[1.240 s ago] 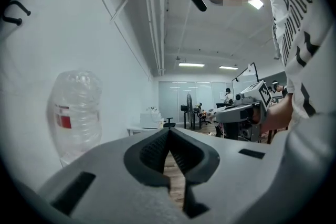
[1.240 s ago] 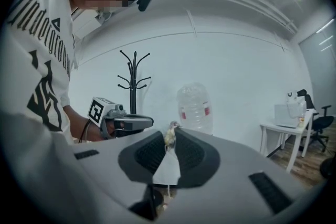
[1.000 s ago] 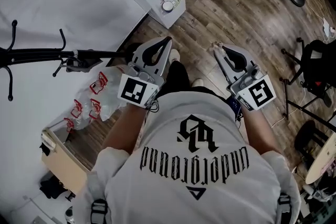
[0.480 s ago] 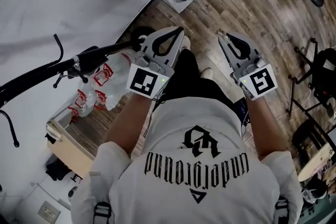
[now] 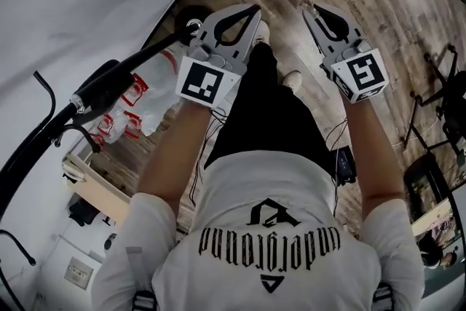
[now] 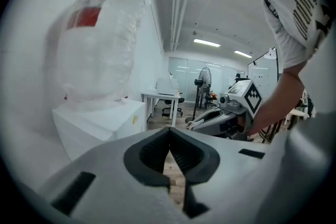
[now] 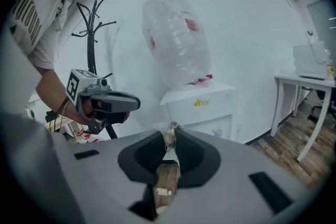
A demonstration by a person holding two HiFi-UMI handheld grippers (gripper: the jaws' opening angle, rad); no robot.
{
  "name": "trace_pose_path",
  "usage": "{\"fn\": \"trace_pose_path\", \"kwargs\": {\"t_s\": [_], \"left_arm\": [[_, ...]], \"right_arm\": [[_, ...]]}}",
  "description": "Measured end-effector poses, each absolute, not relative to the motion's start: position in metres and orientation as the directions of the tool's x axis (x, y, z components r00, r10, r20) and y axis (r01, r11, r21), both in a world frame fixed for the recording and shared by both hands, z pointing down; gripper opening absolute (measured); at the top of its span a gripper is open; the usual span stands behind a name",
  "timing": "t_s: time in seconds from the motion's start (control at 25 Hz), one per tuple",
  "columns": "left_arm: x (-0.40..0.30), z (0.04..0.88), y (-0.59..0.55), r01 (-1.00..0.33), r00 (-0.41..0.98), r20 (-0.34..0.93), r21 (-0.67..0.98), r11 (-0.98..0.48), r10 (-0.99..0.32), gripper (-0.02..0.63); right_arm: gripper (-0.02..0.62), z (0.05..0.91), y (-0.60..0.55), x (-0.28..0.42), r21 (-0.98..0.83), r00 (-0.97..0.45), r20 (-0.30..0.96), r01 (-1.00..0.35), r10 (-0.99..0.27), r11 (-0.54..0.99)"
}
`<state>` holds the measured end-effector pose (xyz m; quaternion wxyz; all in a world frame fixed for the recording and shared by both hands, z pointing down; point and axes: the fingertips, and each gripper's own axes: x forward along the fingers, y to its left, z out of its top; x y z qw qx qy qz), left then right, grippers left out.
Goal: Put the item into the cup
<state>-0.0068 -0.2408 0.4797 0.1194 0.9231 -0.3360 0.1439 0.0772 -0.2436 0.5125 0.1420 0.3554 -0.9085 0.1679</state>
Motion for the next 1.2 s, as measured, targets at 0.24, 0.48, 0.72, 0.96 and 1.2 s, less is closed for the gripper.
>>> {"fn": "trace_pose_path", "kwargs": {"t_s": [0.24, 0.48, 0.72, 0.96, 1.2], "left_arm": [[-0.012, 0.554, -0.269, -0.679, 0.708, 0.369, 0.119, -0.724, -0.603, 0.008], [-0.024, 0.629, -0.276, -0.693, 0.689, 0.389, 0.108, -0.713, -0.611, 0.008], [-0.025, 0.679, -0.289, -0.709, 0.676, 0.407, 0.130, -0.693, -0.614, 0.008], [-0.028, 0.715, -0.296, -0.716, 0.667, 0.422, 0.135, -0.685, -0.614, 0.008], [-0.030, 0.726, -0.305, -0.716, 0.669, 0.422, 0.141, -0.684, -0.613, 0.008]], "right_arm": [[0.048, 0.596, -0.278, 0.062, -0.215, -0.693, 0.429, -0.702, -0.580, 0.679], [0.051, 0.669, -0.299, 0.039, -0.221, -0.699, 0.483, -0.680, -0.527, 0.699], [0.052, 0.724, -0.323, 0.029, -0.214, -0.692, 0.518, -0.674, -0.503, 0.707], [0.052, 0.764, -0.350, 0.011, -0.194, -0.690, 0.534, -0.662, -0.488, 0.724], [0.057, 0.797, -0.366, -0.002, -0.188, -0.672, 0.577, -0.662, -0.465, 0.725]]}}
